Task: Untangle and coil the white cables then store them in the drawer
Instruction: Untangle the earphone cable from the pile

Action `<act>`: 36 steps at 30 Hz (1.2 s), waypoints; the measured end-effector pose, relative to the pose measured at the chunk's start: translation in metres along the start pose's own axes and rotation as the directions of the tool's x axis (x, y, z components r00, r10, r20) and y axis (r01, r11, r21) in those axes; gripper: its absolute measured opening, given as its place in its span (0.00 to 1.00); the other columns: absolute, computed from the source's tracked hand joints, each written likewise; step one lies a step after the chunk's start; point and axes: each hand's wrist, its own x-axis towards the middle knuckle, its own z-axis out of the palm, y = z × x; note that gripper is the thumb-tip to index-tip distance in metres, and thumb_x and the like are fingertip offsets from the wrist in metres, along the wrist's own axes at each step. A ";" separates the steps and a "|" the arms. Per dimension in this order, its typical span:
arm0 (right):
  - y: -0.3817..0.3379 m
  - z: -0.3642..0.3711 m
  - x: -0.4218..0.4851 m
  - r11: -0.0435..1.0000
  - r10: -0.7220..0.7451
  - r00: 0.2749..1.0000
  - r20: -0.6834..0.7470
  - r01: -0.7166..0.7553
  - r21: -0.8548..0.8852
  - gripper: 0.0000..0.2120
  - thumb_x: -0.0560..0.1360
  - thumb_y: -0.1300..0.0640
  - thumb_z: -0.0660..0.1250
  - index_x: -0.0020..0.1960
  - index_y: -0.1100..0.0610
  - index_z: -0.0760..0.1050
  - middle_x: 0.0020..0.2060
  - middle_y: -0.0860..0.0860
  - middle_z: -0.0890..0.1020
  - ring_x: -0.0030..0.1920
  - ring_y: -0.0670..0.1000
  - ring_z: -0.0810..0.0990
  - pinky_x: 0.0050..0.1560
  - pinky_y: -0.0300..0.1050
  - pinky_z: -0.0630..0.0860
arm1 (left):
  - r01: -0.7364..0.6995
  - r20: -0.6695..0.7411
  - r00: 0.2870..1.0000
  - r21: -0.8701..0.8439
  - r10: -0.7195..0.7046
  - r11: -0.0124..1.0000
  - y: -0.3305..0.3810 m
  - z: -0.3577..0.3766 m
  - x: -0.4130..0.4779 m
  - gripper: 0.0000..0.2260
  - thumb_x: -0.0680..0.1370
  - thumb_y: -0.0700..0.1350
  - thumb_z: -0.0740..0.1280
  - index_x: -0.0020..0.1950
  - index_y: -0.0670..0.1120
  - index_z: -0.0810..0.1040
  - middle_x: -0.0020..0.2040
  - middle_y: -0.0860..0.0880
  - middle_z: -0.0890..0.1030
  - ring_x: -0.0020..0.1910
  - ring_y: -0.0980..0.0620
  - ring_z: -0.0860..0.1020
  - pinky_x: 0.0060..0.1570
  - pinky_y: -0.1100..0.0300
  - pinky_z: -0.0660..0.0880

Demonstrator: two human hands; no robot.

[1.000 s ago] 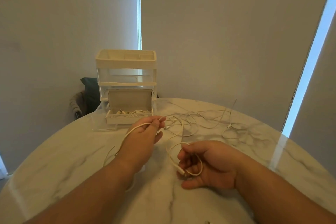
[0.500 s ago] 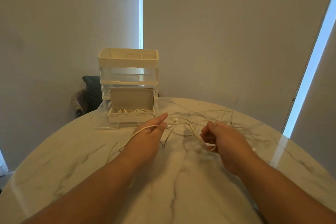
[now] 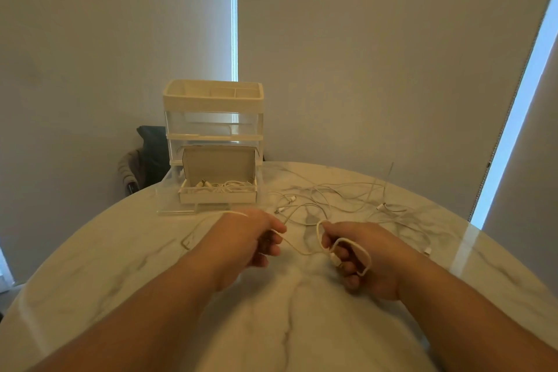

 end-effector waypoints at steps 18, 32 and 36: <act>0.000 -0.012 0.002 0.885 -0.244 0.927 -0.285 0.093 -0.457 0.08 0.71 0.51 0.72 0.48 0.51 0.79 0.45 0.51 0.83 0.45 0.53 0.79 0.48 0.51 0.76 | -0.141 -0.117 0.985 -0.126 0.126 0.982 -0.008 0.011 0.012 0.13 0.83 0.50 0.60 0.53 0.50 0.83 0.44 0.50 0.83 0.43 0.52 0.82 0.43 0.55 0.77; -0.006 0.035 -0.036 0.384 -0.791 0.598 0.131 0.651 -0.654 0.21 0.74 0.42 0.70 0.67 0.37 0.73 0.60 0.32 0.73 0.62 0.31 0.69 0.57 0.22 0.65 | -0.626 0.447 0.779 0.600 0.440 0.498 -0.007 0.020 -0.008 0.15 0.79 0.46 0.57 0.59 0.49 0.80 0.58 0.51 0.81 0.57 0.55 0.78 0.59 0.56 0.74; -0.002 0.040 -0.022 0.388 -0.796 0.591 0.134 0.666 -0.637 0.09 0.76 0.53 0.71 0.54 0.44 0.84 0.46 0.35 0.82 0.54 0.35 0.77 0.51 0.24 0.67 | -0.586 0.475 0.809 0.690 0.346 0.424 -0.004 0.021 -0.010 0.16 0.78 0.43 0.58 0.60 0.43 0.80 0.57 0.44 0.82 0.55 0.48 0.79 0.55 0.53 0.75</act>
